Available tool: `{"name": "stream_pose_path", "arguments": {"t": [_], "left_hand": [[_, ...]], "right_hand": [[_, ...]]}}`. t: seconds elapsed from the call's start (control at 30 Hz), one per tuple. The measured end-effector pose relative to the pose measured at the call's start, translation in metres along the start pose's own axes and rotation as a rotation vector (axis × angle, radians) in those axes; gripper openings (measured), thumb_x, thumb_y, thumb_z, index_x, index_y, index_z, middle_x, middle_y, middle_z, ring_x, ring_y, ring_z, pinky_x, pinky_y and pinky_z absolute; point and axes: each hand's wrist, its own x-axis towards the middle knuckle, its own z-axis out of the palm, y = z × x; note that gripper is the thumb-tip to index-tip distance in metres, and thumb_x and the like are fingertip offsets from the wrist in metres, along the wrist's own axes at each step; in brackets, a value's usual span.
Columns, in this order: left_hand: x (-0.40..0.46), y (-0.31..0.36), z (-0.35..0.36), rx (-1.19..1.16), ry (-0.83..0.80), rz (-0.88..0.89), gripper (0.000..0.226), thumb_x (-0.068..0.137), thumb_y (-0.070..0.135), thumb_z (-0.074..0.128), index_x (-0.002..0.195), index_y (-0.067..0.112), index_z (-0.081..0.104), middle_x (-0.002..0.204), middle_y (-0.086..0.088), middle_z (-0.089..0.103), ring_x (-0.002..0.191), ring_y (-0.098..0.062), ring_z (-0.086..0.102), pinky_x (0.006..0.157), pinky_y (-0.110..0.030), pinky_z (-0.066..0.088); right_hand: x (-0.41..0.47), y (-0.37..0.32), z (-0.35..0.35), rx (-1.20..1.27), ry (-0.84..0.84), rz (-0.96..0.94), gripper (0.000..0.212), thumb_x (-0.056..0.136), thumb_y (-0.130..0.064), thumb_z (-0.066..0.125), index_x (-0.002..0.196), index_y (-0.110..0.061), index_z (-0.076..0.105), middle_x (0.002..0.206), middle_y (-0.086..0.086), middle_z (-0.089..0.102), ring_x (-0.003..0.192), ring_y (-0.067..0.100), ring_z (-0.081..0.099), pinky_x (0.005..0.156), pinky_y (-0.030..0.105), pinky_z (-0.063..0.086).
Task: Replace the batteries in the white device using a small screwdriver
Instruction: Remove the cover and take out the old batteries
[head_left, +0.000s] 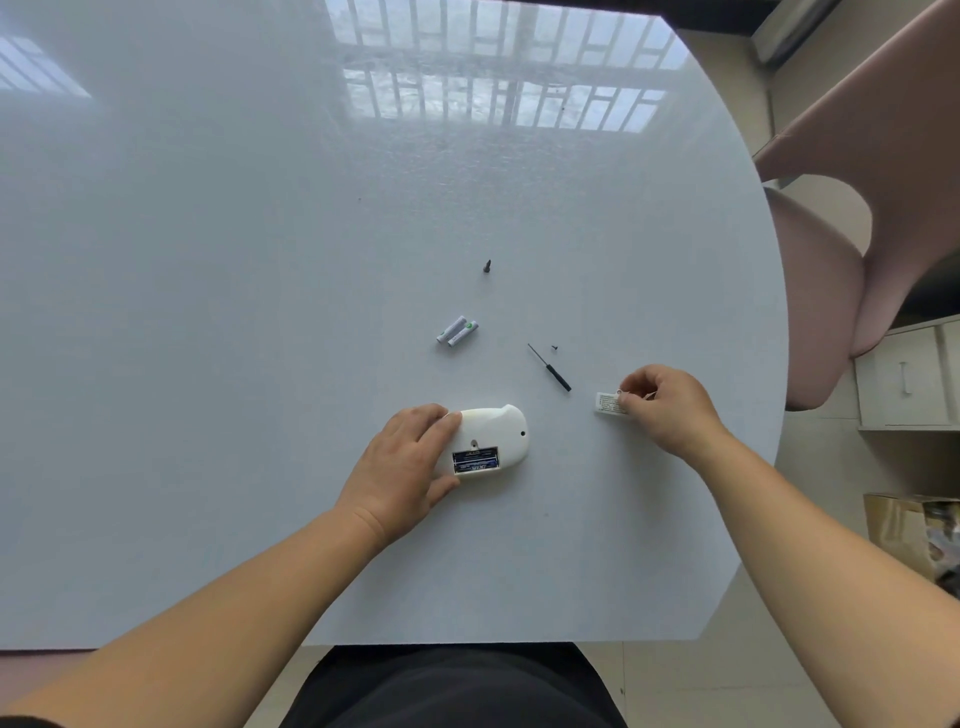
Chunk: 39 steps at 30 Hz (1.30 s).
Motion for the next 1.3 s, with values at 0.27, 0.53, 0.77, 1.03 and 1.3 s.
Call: {"name": "stream_pose_path", "arguments": {"t": [0.27, 0.53, 0.77, 1.03, 1.3], "left_hand": [[0.0, 0.001, -0.002, -0.003, 0.0, -0.002, 0.07, 0.073, 0.03, 0.078, 0.134, 0.012, 0.048, 0.131, -0.006, 0.051, 0.118, -0.029, 0.049, 0.1, -0.038, 0.045], [0.0, 0.001, -0.004, 0.007, -0.021, 0.011, 0.069, 0.076, 0.032, 0.075, 0.135, 0.013, 0.045, 0.133, -0.005, 0.049, 0.121, -0.027, 0.046, 0.103, -0.036, 0.042], [0.001, -0.001, -0.003, -0.011, -0.038, 0.009, 0.067, 0.077, 0.032, 0.072, 0.136, 0.012, 0.045, 0.132, -0.005, 0.049, 0.119, -0.028, 0.046, 0.102, -0.037, 0.042], [0.002, -0.002, -0.001, -0.026, -0.013, 0.004, 0.057, 0.084, 0.035, 0.062, 0.134, 0.012, 0.047, 0.131, -0.006, 0.05, 0.118, -0.027, 0.047, 0.1, -0.039, 0.043], [0.002, -0.003, -0.002, -0.025, -0.002, 0.02, 0.052, 0.086, 0.031, 0.059, 0.132, 0.01, 0.05, 0.13, -0.009, 0.053, 0.115, -0.03, 0.05, 0.099, -0.038, 0.045]], "right_hand": [[-0.001, -0.002, 0.01, -0.244, 0.073, -0.144, 0.005, 0.086, -0.016, 0.059, 0.086, -0.017, 0.064, 0.095, -0.002, 0.053, 0.081, 0.019, 0.058, 0.069, 0.029, 0.042], [-0.058, -0.057, 0.047, -0.192, 0.174, -0.439, 0.004, 0.081, -0.007, 0.063, 0.081, -0.011, 0.064, 0.089, 0.007, 0.058, 0.068, 0.024, 0.056, 0.062, 0.033, 0.047], [-0.098, -0.087, 0.119, -0.2, -0.019, -0.402, 0.01, 0.087, -0.021, 0.06, 0.086, -0.013, 0.064, 0.094, 0.004, 0.061, 0.079, 0.026, 0.059, 0.062, 0.035, 0.048], [-0.097, -0.1, 0.136, -0.334, 0.04, -0.241, 0.019, 0.087, -0.027, 0.054, 0.087, -0.012, 0.067, 0.095, 0.005, 0.061, 0.082, 0.026, 0.059, 0.058, 0.029, 0.04], [-0.096, -0.11, 0.139, -0.383, 0.012, -0.151, 0.023, 0.085, -0.027, 0.052, 0.092, -0.011, 0.066, 0.1, 0.004, 0.059, 0.085, 0.026, 0.059, 0.059, 0.027, 0.037]]}}
